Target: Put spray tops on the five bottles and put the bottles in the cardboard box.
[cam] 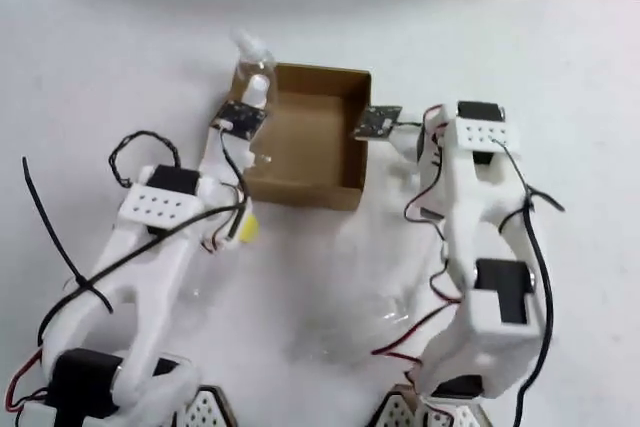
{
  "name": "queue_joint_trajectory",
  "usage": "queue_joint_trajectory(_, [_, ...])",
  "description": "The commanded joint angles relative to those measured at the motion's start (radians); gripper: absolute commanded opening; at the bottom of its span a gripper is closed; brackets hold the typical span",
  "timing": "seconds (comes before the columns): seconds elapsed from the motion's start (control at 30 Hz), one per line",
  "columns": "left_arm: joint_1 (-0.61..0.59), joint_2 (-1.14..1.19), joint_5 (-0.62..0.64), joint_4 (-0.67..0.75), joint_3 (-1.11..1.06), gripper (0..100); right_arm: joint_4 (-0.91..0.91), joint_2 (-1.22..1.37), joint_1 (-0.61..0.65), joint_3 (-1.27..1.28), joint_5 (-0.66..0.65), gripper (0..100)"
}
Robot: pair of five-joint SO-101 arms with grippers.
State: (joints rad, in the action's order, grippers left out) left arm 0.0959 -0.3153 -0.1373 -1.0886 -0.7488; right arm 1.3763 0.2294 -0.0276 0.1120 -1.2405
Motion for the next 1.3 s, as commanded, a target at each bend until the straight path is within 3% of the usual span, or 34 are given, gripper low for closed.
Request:
queue_joint_trajectory(0.0, [-0.013,-0.05,-0.014,0.02,0.008,9,-0.008,0.048,0.005,-0.112,-0.011,25.1])
queue_joint_trajectory(0.37, [-0.007,-0.05,-0.014,0.02,0.005,9,-0.004,0.228,0.005,-0.273,-0.014,25.1])
queue_joint_trajectory(0.63, [-0.005,-0.05,-0.014,0.028,0.005,9,0.03,0.24,-0.025,-0.278,-0.103,24.2])
queue_joint_trajectory(0.93, [-0.005,-0.05,-0.014,0.028,0.005,9,-0.001,0.24,-0.062,-0.276,-0.1,2.4])
queue_joint_trajectory(1.0, [-0.005,-0.05,-0.014,0.028,0.005,9,0.002,0.234,-0.062,-0.278,-0.098,1.5])
queue_joint_trajectory(1.27, [-0.007,-0.05,-0.015,0.028,0.005,9,0.044,0.153,-0.079,-0.29,0.087,1.5])
